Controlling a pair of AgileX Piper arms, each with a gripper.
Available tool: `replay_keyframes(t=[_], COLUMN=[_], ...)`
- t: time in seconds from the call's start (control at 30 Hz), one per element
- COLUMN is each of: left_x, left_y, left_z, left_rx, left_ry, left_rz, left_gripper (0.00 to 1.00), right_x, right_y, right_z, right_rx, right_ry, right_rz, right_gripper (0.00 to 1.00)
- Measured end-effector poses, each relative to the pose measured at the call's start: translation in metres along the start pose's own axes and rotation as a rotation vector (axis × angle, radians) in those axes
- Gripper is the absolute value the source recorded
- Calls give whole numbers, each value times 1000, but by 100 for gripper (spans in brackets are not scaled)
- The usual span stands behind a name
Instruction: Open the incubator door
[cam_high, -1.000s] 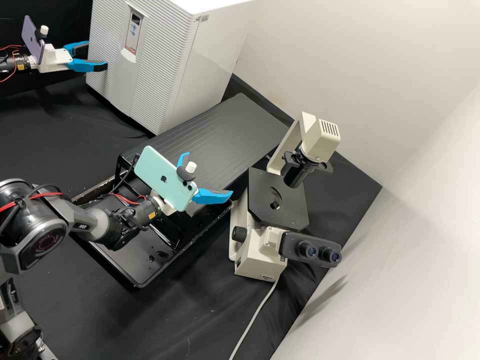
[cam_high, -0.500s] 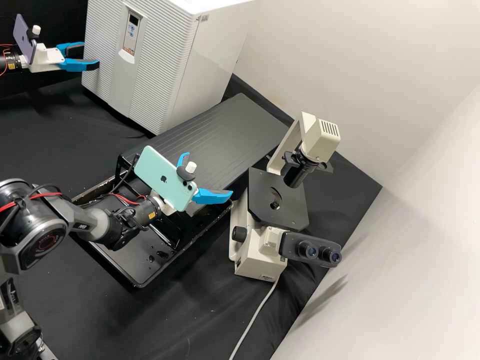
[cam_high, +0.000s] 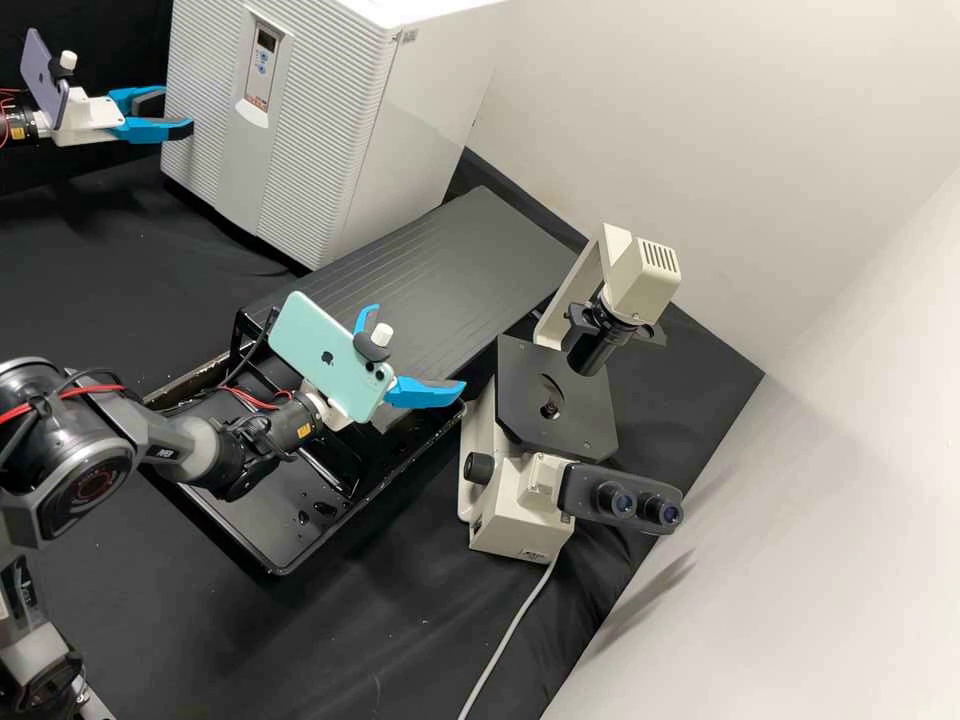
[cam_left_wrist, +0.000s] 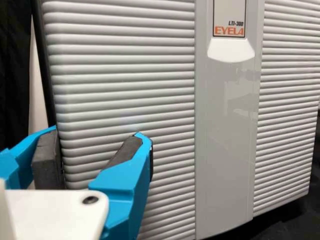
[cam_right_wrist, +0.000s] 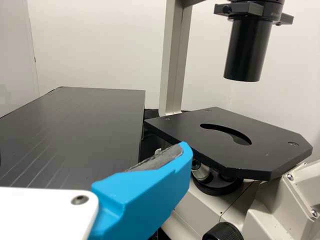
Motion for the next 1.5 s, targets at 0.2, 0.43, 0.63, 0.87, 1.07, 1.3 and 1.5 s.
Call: replay_keyframes(t=[0.2,0.43,0.63,0.87,1.07,1.3,1.5], left_x=[-7,-17,-31,-47,-56,-62,-70], left_y=[3,8,13,17,19,21,25], left_z=[7,18,33,47,54,64,76], left_rx=[8,4,6,1,-6,-9,-5], left_ry=[12,32,53,65,70,85,93], left_rz=[-14,-38,-70,-85,-94,-114,-132], left_gripper=[0,0,0,0,0,0,0], right_x=[0,0,0,0,0,0,0], right_y=[0,0,0,0,0,0,0], right_z=[0,0,0,0,0,0,0], right_rx=[0,0,0,0,0,0,0], right_ry=[0,0,0,0,0,0,0], right_rz=[0,0,0,0,0,0,0], right_gripper=[100,100,100,100,100,100,100])
